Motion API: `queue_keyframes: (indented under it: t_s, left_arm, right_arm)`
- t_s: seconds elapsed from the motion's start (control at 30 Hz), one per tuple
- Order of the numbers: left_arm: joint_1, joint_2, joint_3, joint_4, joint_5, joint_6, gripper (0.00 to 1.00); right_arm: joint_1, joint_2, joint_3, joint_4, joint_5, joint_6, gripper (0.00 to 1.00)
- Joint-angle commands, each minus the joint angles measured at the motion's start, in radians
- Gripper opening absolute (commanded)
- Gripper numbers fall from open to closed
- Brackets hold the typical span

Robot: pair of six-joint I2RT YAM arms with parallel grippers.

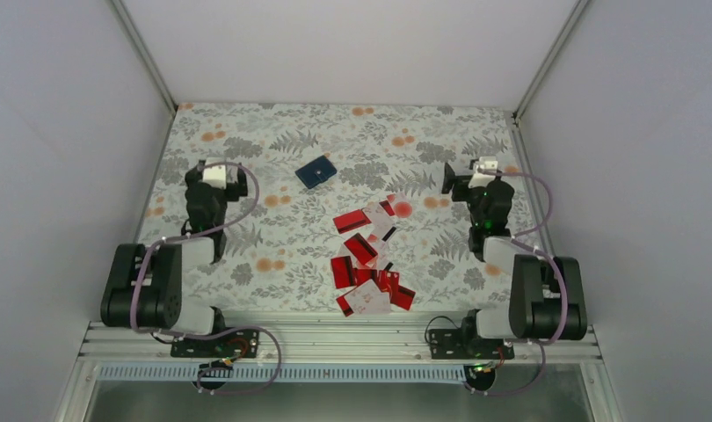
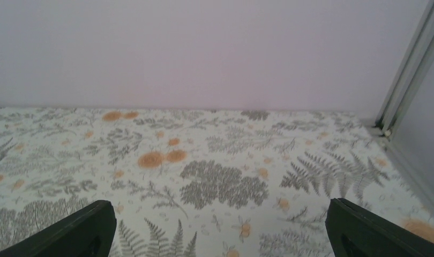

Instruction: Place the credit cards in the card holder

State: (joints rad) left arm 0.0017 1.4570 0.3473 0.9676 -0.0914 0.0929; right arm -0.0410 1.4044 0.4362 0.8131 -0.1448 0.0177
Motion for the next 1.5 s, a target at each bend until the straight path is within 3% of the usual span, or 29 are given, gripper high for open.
queue_keyframes:
  t_s: [0.0, 0.1, 0.2, 0.23, 0.3, 0.4, 0.5, 0.63, 0.83, 1.1, 1.47]
  left_arm:
    - [-0.010, -0.120, 0.134, -0.311, 0.088, 0.006, 1.00]
    - [-0.011, -0.122, 0.272, -0.536, 0.151, -0.022, 1.00]
    - [0.010, -0.067, 0.423, -0.668, 0.326, -0.114, 1.00]
    - [0.026, -0.042, 0.462, -0.690, 0.412, -0.142, 1.00]
    - [0.041, 0.028, 0.564, -0.770, 0.443, -0.236, 1.00]
    - [0.062, 0.179, 0.755, -0.952, 0.548, -0.262, 1.00]
    - [0.057, 0.316, 0.934, -1.099, 0.636, -0.226, 1.00]
    - [0.014, 0.445, 1.126, -1.256, 0.631, -0.151, 0.99]
    - [-0.082, 0.651, 1.342, -1.454, 0.631, -0.028, 0.85]
    - [-0.171, 0.816, 1.474, -1.603, 0.588, 0.002, 0.72]
    - [-0.242, 0.849, 1.440, -1.687, 0.449, -0.019, 0.52]
  right_arm:
    - [-0.003, -0.083, 0.071, -0.177, 0.049, 0.017, 0.99]
    - [-0.003, -0.086, 0.127, -0.274, 0.077, 0.063, 0.99]
    - [-0.003, -0.084, 0.173, -0.316, 0.082, 0.106, 0.99]
    - [-0.003, -0.078, 0.209, -0.347, 0.087, 0.140, 0.99]
    - [-0.003, -0.062, 0.275, -0.428, 0.098, 0.233, 0.99]
    - [-0.006, -0.016, 0.352, -0.535, 0.102, 0.314, 0.99]
    - [-0.009, 0.042, 0.419, -0.609, 0.017, 0.293, 0.99]
    - [-0.008, 0.121, 0.522, -0.722, -0.068, 0.307, 0.99]
    - [-0.004, 0.296, 0.713, -0.951, -0.186, 0.375, 0.95]
    - [0.039, 0.320, 0.760, -1.025, -0.232, 0.401, 0.92]
    - [0.114, 0.354, 0.811, -1.090, -0.257, 0.386, 0.84]
